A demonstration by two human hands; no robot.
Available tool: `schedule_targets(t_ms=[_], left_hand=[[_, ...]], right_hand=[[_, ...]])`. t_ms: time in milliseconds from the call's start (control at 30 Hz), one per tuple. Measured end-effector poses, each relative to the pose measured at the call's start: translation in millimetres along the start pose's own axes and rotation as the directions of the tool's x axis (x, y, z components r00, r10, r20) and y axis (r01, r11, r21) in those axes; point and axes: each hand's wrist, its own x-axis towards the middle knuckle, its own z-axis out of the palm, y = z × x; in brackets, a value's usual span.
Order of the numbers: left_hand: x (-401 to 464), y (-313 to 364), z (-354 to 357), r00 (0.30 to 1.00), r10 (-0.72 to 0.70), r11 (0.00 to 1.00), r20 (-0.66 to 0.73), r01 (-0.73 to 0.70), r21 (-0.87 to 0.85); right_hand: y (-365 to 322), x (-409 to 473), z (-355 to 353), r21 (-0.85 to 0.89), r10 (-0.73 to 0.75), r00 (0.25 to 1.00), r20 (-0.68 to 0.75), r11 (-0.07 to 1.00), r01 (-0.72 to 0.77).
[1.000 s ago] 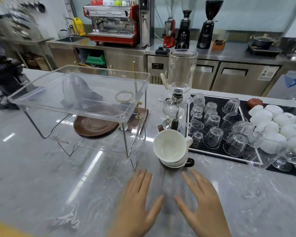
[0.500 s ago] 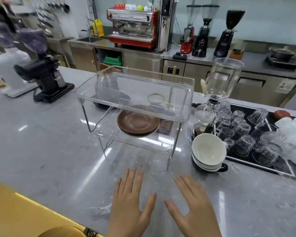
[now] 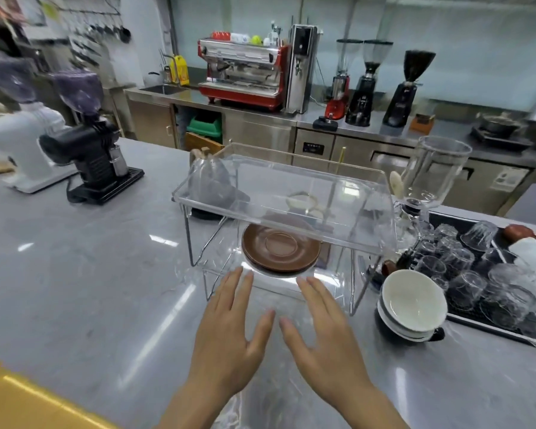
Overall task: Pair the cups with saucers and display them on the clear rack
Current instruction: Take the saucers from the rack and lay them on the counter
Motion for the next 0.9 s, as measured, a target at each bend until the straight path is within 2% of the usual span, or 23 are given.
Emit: schedule_targets(t_ms=[333, 567, 733, 900], left_hand=[[74.9, -5.4, -8.3, 0.999, -0.031, 0.998, 0.032, 0.033, -0.049], [108.5, -10.3, -2.5, 1.0, -0.016, 0.999, 0.017, 0.017, -0.045], [126.3, -17.5, 7.9, 0.995, -0.101, 0.992, 0.026, 0.103, -0.074], [136.4, -21.2, 12.3, 0.994, -0.106, 0.98, 0.027, 0.109, -0.164]], right_hand=[[-7.2, 68.2, -2.1, 0.006, 0.104, 0.986, -0.127, 0.995, -0.104], [2.6, 94.0, 1.0, -0.025, 0.174, 0.976, -0.133, 0.984, -0.179], [11.5, 109.2, 2.4, 0.068, 0.242, 0.96, -0.143, 0.97, -0.235], [9.7, 114.9, -2.2, 0.161, 0.353, 0.931, -0.094, 0.928, -0.335]])
